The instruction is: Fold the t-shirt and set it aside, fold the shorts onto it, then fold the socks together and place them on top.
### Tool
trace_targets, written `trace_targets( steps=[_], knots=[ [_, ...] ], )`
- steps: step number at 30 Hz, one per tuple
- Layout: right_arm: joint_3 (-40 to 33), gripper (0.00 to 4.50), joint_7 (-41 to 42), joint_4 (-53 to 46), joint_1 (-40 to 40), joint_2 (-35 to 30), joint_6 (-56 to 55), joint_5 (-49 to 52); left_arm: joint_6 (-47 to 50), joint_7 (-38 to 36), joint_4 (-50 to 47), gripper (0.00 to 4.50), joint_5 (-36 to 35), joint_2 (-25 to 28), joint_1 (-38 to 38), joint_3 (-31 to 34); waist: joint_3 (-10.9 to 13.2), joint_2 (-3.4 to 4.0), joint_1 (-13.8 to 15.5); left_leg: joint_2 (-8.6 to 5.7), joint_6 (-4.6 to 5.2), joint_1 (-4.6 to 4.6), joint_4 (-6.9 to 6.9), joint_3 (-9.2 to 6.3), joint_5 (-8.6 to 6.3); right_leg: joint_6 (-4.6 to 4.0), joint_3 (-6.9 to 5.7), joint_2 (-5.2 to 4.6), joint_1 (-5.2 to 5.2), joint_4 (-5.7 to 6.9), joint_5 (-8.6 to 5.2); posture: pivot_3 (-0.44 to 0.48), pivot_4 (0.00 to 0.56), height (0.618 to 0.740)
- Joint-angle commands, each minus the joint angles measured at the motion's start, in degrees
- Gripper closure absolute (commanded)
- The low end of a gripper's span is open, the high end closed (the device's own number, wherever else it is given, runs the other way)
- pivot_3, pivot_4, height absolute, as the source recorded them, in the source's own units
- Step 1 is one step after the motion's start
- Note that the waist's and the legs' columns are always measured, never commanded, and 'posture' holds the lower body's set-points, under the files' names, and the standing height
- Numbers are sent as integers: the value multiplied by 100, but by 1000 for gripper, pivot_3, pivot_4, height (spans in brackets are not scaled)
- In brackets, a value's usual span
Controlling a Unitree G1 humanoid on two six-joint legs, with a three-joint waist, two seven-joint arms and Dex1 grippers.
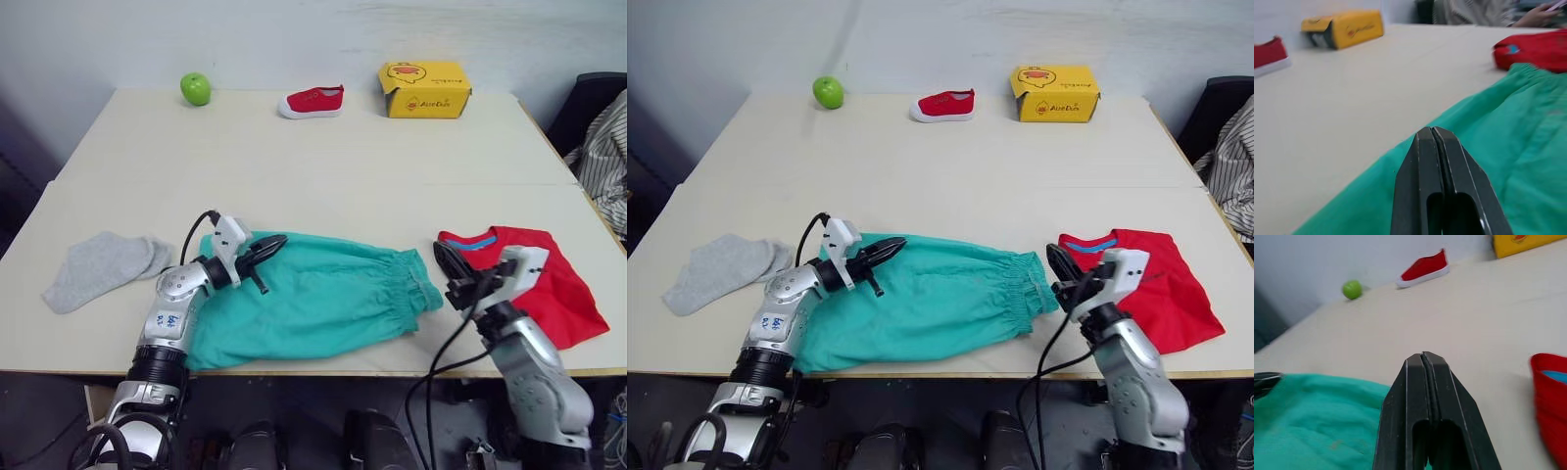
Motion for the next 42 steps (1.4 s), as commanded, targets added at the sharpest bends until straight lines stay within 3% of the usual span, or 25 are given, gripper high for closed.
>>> trace_targets(
  steps=[1, 9, 11, 18, 27, 30, 40, 42],
  knots=[
    [-331, 3598, -616, -513, 432, -343, 900, 1442, 94, -526, -342, 4500, -116, 35, -75, -271, 0, 0, 18, 0, 2, 0, 0, 1, -2, 2, 2, 0, 1, -8, 1, 0, 150, 740],
    [-95, 800, -2937, -870, 1731, -953, 1322, 4581, -463, -560, 487, 4500, 662, -200, -382, -843, 1, -2, 79, -1, 36, 0, 0, 1, -25, 4, 3, -3, -1, -27, 2, 0, 150, 740],
    [27, 73, -3320, -853, 1851, -1075, 1236, 4859, -525, -524, 705, 4500, 731, -259, -477, -858, 4, -7, 81, -2, 39, -1, 0, 1, -27, 4, 3, -5, 0, -29, 2, 0, 150, 740],
    [664, 30, -3945, -536, 1503, -1004, 970, 4750, -533, -529, 1042, 4500, 878, -373, -647, -899, 3, -18, 60, 5, 43, -2, 0, 1, -33, 10, 4, 4, 0, -39, 5, 0, 150, 740],
    [1555, 30, -4186, 666, 35, -249, 901, 3720, -624, -706, 1615, 4500, 868, -420, -703, -824, -16, -54, -78, 18, 40, 3, 0, 1, -32, 7, 3, 12, 1, -37, 4, 0, 150, 740],
    [1598, 615, -4076, 969, -321, 66, 839, 3291, -627, -696, 1714, 4500, 831, -438, -733, -749, -19, -58, -97, 25, 35, 5, 0, 1, -33, 5, 1, 16, 2, -35, 3, 0, 150, 740],
    [1354, 4102, -3239, 1018, -501, 1138, 33, 1569, -664, -653, 1864, 4500, 830, -354, -847, -495, -23, -65, -102, 30, 28, 6, -2, 4, -33, 1, 0, 17, 0, -31, 1, 0, 150, 740],
    [1263, 4477, -3100, 905, -435, 1179, -54, 1381, -677, -670, 1848, 4500, 834, -363, -853, -492, -25, -68, -93, 28, 29, 6, -2, 3, -33, 2, 1, 14, 1, -32, 2, 0, 150, 740]
  ],
)
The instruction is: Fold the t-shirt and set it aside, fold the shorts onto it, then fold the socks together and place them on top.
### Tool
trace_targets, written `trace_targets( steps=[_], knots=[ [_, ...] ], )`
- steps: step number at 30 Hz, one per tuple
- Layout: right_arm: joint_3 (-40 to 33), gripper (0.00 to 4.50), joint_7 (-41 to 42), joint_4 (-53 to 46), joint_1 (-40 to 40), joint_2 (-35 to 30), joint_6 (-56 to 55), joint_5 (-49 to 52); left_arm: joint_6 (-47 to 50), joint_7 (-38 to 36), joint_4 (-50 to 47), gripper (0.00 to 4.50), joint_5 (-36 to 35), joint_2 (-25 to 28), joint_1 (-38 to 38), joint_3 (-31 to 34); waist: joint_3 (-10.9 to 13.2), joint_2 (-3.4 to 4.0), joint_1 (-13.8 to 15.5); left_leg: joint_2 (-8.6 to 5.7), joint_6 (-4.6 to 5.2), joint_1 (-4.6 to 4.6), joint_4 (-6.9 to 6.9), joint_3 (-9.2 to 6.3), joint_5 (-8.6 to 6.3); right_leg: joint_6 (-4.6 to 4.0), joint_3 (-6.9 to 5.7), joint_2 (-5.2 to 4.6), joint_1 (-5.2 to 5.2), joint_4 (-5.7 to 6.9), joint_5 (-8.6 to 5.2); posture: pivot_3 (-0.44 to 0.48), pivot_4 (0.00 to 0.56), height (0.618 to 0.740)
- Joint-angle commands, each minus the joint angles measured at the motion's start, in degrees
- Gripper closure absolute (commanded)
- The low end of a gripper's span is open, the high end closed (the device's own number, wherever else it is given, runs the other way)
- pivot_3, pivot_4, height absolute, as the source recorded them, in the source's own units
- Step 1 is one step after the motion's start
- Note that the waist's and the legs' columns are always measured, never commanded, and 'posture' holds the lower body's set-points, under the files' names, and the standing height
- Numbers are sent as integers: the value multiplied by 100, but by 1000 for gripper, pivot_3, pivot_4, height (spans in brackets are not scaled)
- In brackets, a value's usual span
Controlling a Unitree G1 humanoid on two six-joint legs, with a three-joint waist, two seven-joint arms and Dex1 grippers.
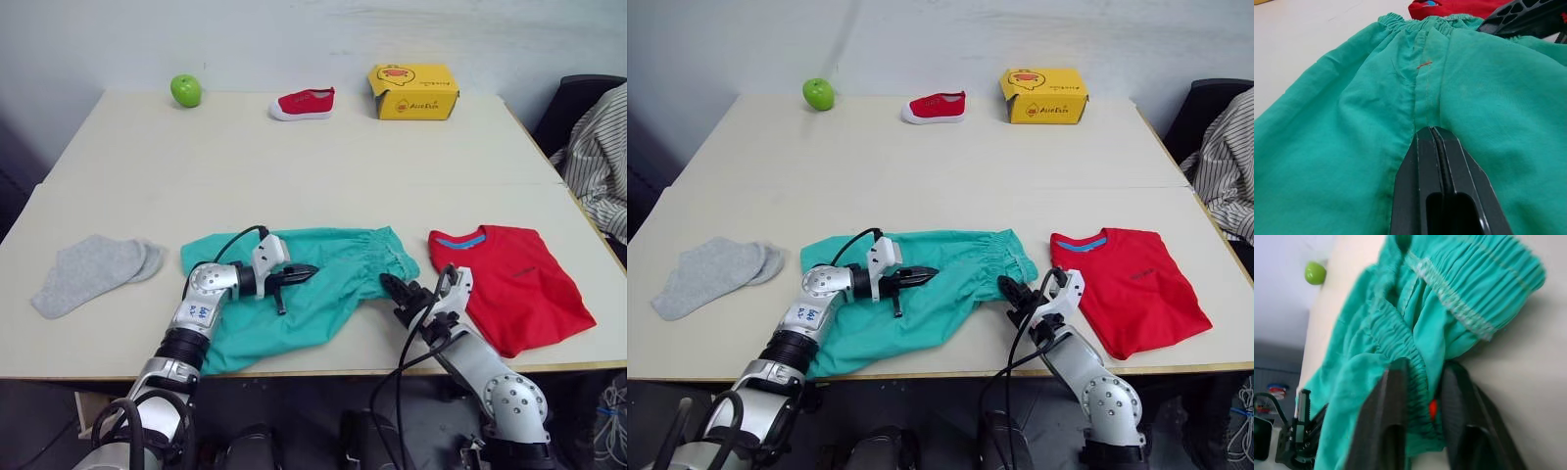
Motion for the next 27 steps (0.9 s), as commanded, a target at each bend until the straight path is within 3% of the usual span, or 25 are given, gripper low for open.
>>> trace_targets(
  steps=[1, 10, 19, 21, 25, 27],
  knots=[
    [-117, 4477, 209, 131, 203, 64, -161, -492, -108, -34, -123, 4500, -55, 2, -93, 63, -1, -2, 17, 0, 0, 0, 0, 0, 0, 0, 0, -1, 1, 0, 0, 0, 150, 740],
    [-616, 4477, 586, -380, 293, -213, -366, -1022, -4, -34, -567, 4500, -53, -17, -59, -5, 11, 18, 84, -24, 14, -18, 0, -5, -9, 8, -4, -25, -4, -17, 4, 0, 150, 740],
    [-1446, 4477, 1008, -1169, 287, -1464, -187, -1308, 709, 103, -1434, 4500, -24, 43, 247, -114, 36, 61, 163, -40, 3, -94, 4, 6, 4, 35, -4, -15, -59, -32, 19, 0, 150, 740],
    [-1363, 4477, 1102, -1361, 188, -1750, -40, -1373, 797, 167, -1476, 4500, 14, 44, 275, -138, 37, 61, 153, -43, 2, -103, 4, 14, 4, 35, -1, -8, -72, -33, 19, 0, 150, 740],
    [-174, 4477, 1263, -2047, -467, -2572, 654, -2218, 1117, 401, -1581, 4500, 72, 38, 341, -137, 44, 69, 120, -38, -6, -102, 6, 19, 11, 34, 12, -4, -85, -39, 19, 0, 150, 740],
    [459, 4477, 1081, -2230, -752, -2576, 930, -2636, 1371, 520, -1760, 4500, 18, 44, 482, -95, 43, 68, 103, -28, -6, -100, 4, 13, 14, 31, 9, -6, -87, -29, 17, 0, 150, 740]
  ],
)
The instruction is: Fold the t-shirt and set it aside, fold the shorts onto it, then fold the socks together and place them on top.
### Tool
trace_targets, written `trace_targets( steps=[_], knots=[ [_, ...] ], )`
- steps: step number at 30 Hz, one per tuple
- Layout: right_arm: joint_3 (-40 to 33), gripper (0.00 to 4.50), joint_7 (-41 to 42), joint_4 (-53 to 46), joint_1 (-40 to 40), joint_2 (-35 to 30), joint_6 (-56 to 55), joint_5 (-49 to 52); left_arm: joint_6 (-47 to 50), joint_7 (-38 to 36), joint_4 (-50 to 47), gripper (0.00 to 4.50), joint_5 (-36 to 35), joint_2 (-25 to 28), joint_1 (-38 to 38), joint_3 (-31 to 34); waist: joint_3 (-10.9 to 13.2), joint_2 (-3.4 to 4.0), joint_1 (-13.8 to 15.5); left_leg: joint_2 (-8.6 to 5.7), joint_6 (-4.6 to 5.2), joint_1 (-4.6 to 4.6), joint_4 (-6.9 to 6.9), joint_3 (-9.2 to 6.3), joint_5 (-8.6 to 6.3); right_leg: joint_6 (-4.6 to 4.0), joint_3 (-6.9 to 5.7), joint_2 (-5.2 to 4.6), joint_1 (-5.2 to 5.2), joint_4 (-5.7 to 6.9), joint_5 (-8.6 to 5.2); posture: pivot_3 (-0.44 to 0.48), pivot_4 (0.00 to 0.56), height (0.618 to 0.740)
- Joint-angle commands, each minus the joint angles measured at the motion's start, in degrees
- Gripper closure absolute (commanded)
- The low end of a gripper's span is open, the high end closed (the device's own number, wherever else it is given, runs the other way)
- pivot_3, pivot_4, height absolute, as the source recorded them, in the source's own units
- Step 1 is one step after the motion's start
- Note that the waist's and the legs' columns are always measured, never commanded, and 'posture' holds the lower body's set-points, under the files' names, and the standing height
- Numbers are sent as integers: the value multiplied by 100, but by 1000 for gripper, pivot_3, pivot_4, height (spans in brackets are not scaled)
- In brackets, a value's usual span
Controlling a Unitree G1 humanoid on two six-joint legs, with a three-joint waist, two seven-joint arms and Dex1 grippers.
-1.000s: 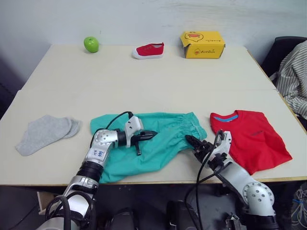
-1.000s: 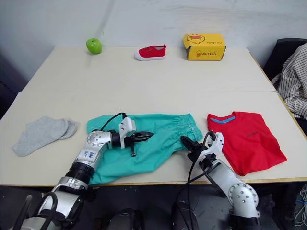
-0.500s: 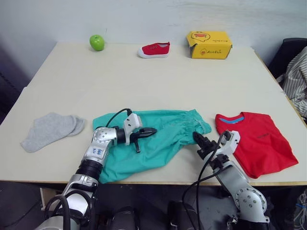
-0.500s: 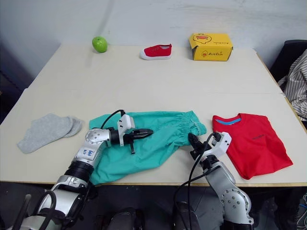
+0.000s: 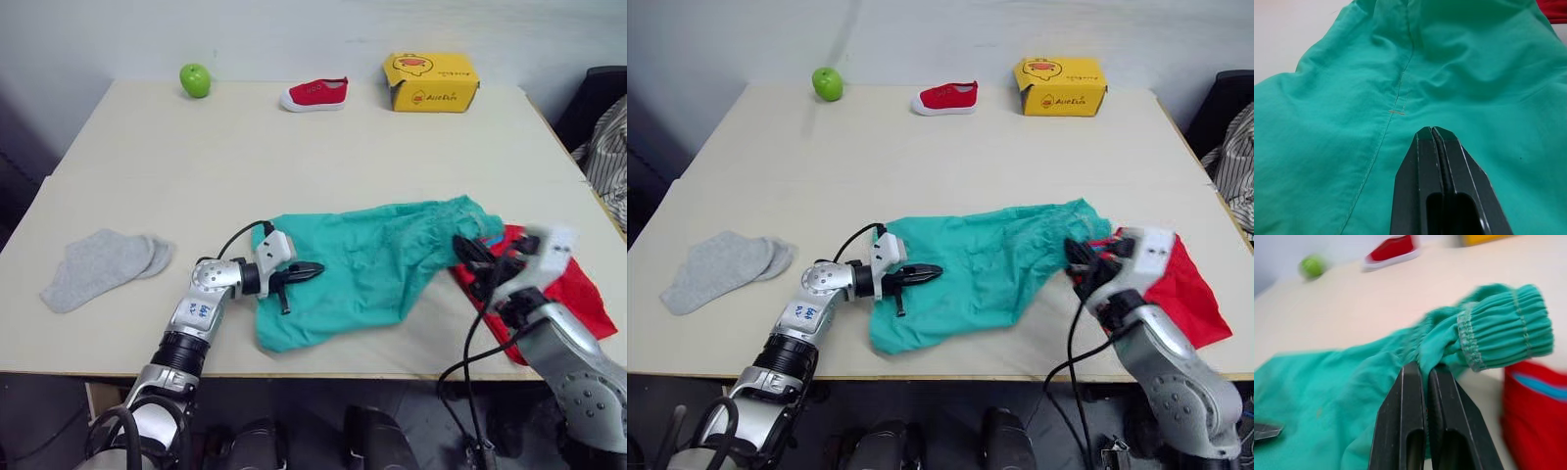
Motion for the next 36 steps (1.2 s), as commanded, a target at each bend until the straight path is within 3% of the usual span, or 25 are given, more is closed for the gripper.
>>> trace_targets(
  steps=[1, 6, 9, 18, 25, 29, 33, 36],
  knots=[
    [1095, 4477, -194, -570, -437, 119, 478, -717, 408, 231, -474, 4500, -60, 32, 262, 50, -1, -1, -2, 3, -3, 1, 0, -6, 1, -4, -4, 5, 0, 3, -2, 0, 150, 740],
    [2360, 4477, -206, -501, -977, 1019, 700, -1324, 748, 436, -744, 4500, 34, 194, 494, 73, 0, -2, -20, 2, -23, 0, 0, -8, 18, -17, -5, -2, -9, 33, -9, 0, 150, 740],
    [2533, 4477, -29, -132, -965, 1479, 643, -1433, 774, 542, -760, 4500, 57, 273, 538, 121, -2, -5, -19, -1, -18, 0, 2, -9, 19, -17, -6, -6, -6, 33, -9, 0, 150, 740],
    [3191, 4477, 1630, 982, -1258, 1623, 134, -2283, 689, 602, -1079, 4500, -225, 549, 867, 510, -2, -6, -128, 0, -17, 2, 1, -7, 22, -16, -6, 0, -6, 43, -8, 0, 150, 740],
    [3051, 4477, 2133, 1463, -1455, 2199, 213, -2268, 1318, 586, -1534, 4500, -937, 697, 1141, 1134, -1, -6, -101, 7, -27, 2, 1, -8, 28, -18, -8, 1, -8, 52, -10, 0, 150, 740],
    [2739, 3449, 3016, 1315, -1508, 1943, 569, -1667, 1715, 266, -1952, 4500, -1508, 1071, 1394, 1586, 0, -7, -98, 5, -23, 0, 0, -8, 25, -18, -7, -2, -6, 54, -10, 0, 150, 740],
    [2023, 2013, 4704, 1097, -1566, 1167, 856, -379, 2144, 161, -2330, 4500, -2195, 1422, 1665, 2264, 5, -11, -90, 0, -14, -1, 1, -9, 20, -14, -6, -7, -4, 46, -8, 0, 150, 740],
    [1478, 978, 5365, 1436, -1760, 791, 921, 80, 2401, 201, -2529, 4500, -2515, 1624, 1771, 2611, 10, -15, -80, 0, -12, -1, 2, -12, 18, -13, -8, -10, -2, 46, -7, 0, 150, 740]
  ],
)
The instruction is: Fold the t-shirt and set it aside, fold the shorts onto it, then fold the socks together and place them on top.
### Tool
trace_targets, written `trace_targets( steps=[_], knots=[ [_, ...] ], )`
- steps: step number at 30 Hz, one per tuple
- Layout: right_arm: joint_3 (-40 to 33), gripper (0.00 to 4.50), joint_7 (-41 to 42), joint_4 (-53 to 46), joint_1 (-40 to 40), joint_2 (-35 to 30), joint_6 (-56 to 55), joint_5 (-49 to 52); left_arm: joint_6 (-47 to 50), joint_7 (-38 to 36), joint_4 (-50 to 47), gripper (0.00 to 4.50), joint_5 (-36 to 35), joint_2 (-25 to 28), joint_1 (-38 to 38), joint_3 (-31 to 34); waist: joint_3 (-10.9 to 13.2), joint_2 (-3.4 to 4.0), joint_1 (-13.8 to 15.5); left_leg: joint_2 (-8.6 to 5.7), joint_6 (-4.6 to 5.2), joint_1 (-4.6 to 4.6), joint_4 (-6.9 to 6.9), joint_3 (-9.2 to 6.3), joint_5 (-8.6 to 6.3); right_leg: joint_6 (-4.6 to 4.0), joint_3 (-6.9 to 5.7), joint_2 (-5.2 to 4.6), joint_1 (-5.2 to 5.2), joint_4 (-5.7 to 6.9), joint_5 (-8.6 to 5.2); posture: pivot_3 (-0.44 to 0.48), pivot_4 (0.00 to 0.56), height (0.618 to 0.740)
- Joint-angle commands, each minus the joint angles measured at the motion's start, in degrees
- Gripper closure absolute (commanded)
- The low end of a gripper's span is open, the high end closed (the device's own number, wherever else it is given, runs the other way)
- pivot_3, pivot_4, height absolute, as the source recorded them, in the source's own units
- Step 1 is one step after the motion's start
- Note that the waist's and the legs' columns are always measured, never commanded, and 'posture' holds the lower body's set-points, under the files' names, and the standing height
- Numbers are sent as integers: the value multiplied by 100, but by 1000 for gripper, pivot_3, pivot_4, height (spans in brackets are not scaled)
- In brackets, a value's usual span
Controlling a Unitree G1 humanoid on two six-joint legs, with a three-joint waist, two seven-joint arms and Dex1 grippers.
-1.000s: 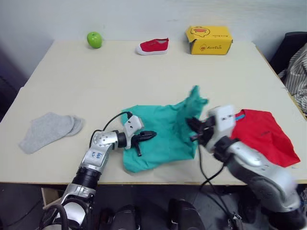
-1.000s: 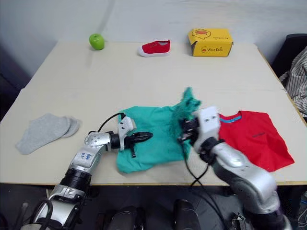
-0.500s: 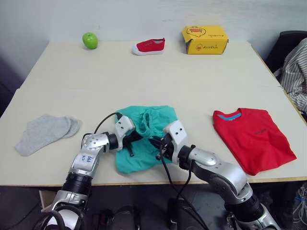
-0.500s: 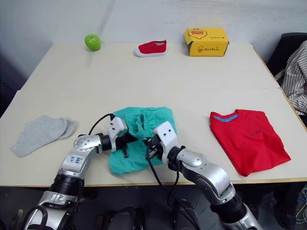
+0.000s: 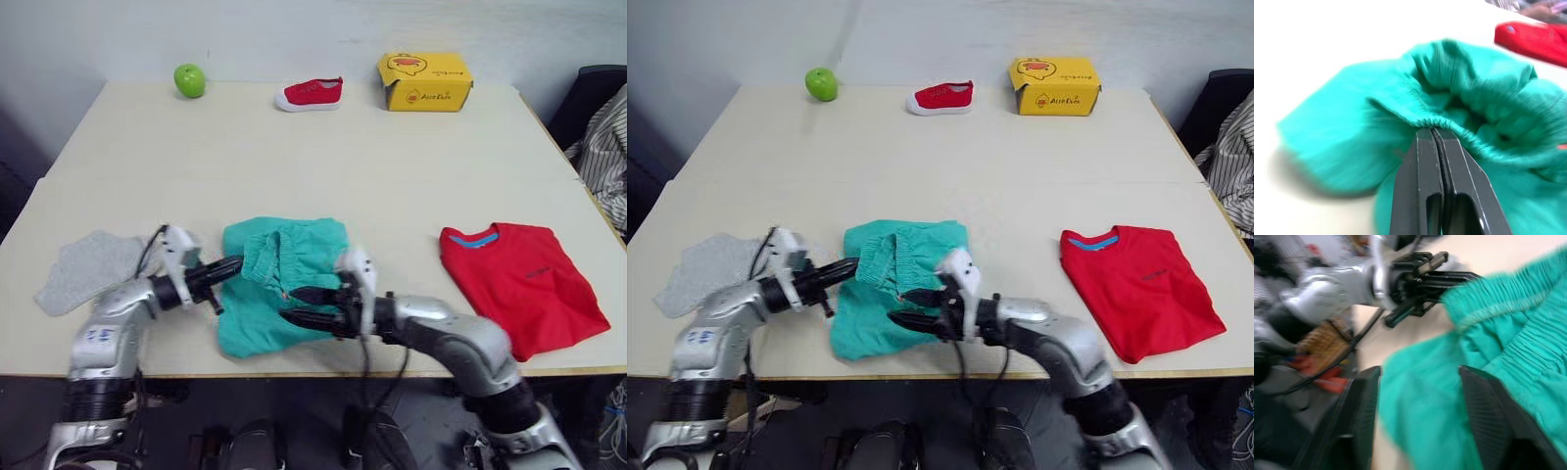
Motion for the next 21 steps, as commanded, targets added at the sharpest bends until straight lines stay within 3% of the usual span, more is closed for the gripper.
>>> trace_targets(
  steps=[1, 4, 7, 12, 17, 21],
  knots=[
    [-543, 962, 837, 312, -338, -242, -191, 341, 213, 47, -439, 4500, -398, 219, 24, 390, 2, -1, 3, 0, -1, 1, 0, -1, 0, 0, -2, 0, 1, 0, 0, 0, 150, 740],
    [-377, 1488, 1266, 1248, -721, -366, -1117, -629, 430, 26, -684, 4500, -678, 334, -62, 495, 2, -1, -1, -1, -4, 8, 0, 1, 1, -1, 0, 0, 2, -8, 0, 0, 150, 740],
    [51, 2565, 1611, 2518, -1175, -208, -2673, -1893, 565, -116, -1045, 4500, -904, 236, -323, 117, 4, 1, -1, -3, -11, 8, 0, 5, 3, -2, 3, 2, -2, -6, -1, 0, 150, 740],
    [89, 4414, 1852, 4492, -1951, 461, -4233, -2730, 165, -106, -754, 4500, -282, -126, -964, -880, 5, 2, -8, -24, -23, 6, 1, 18, 13, 0, 6, 12, -2, 16, 0, 0, 150, 740],
    [300, 4465, 2330, 6368, -2744, 1009, -5416, -3428, -55, 183, 125, 4500, 719, -385, -1221, -1879, 15, 16, -62, -20, -29, 10, -2, 26, 16, -1, 8, 27, -3, 12, -1, 0, 150, 740],
    [137, 4465, 2164, 7618, -3283, 1324, -6031, -3805, -167, 187, 143, 4500, 1101, -190, -846, -2088, 29, 27, -163, -13, -35, 10, -3, 25, 19, -2, 11, 31, -6, 18, -1, 0, 150, 740]
  ],
)
